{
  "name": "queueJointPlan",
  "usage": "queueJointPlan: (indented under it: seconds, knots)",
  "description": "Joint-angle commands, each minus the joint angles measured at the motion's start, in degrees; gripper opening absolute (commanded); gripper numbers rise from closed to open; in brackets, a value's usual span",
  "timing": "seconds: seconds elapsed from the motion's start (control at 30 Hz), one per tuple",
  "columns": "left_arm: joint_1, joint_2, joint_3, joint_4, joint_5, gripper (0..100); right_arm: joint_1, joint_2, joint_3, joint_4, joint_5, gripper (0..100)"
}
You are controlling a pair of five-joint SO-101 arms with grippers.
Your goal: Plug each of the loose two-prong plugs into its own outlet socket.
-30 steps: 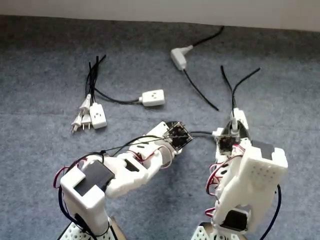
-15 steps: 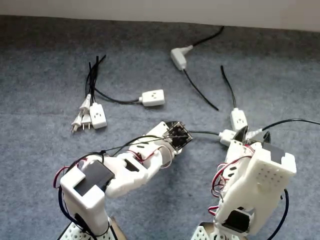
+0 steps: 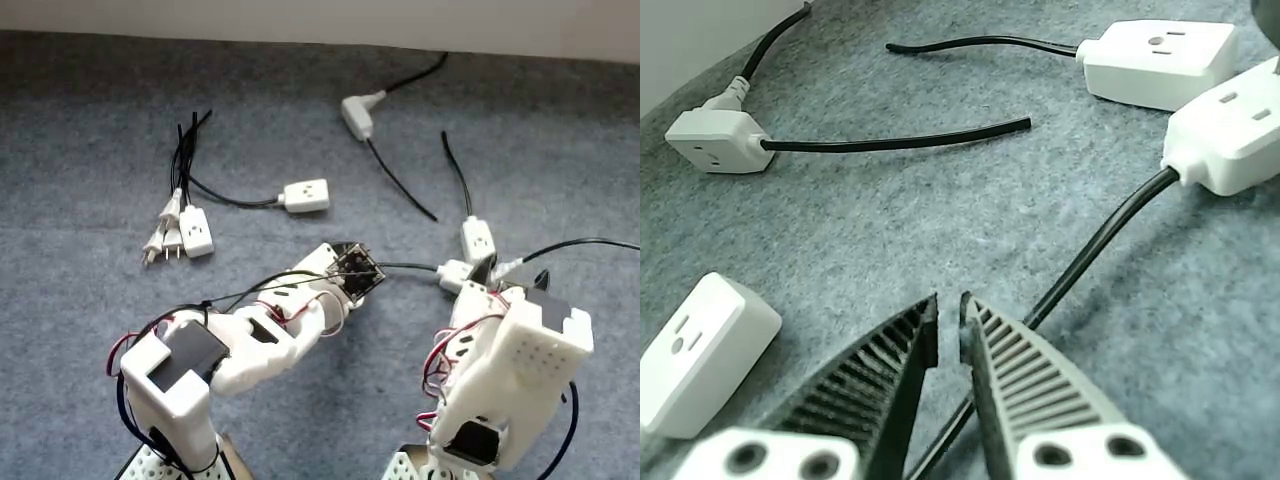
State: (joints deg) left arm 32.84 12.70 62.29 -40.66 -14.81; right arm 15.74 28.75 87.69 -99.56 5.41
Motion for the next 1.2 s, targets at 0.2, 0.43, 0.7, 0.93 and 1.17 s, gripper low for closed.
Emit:
queueJointPlan:
  seconds: [0.2,0.43,0.7,0.93,1.17]
  knots:
    - [0.3,-0.5,-1.9,-1.3,-0.6,7,-2.9,-10.1,6.8,0.0,-1.2,27.0]
    - [0.1,-0.5,-1.9,-1.3,-0.6,7,-2.8,-17.6,8.0,8.7,-1.4,27.0]
    - [0.1,-0.5,-1.9,-1.3,-0.6,7,0.5,-40.7,6.5,38.6,-8.0,27.0]
    - [0.1,-0.5,-1.8,-1.3,-0.6,7,-1.8,-68.1,-3.4,85.9,-8.2,27.0]
    - [0.1,-0.5,-1.7,-1.3,-0.6,7,-3.4,-77.1,-13.1,111.0,-8.2,26.9]
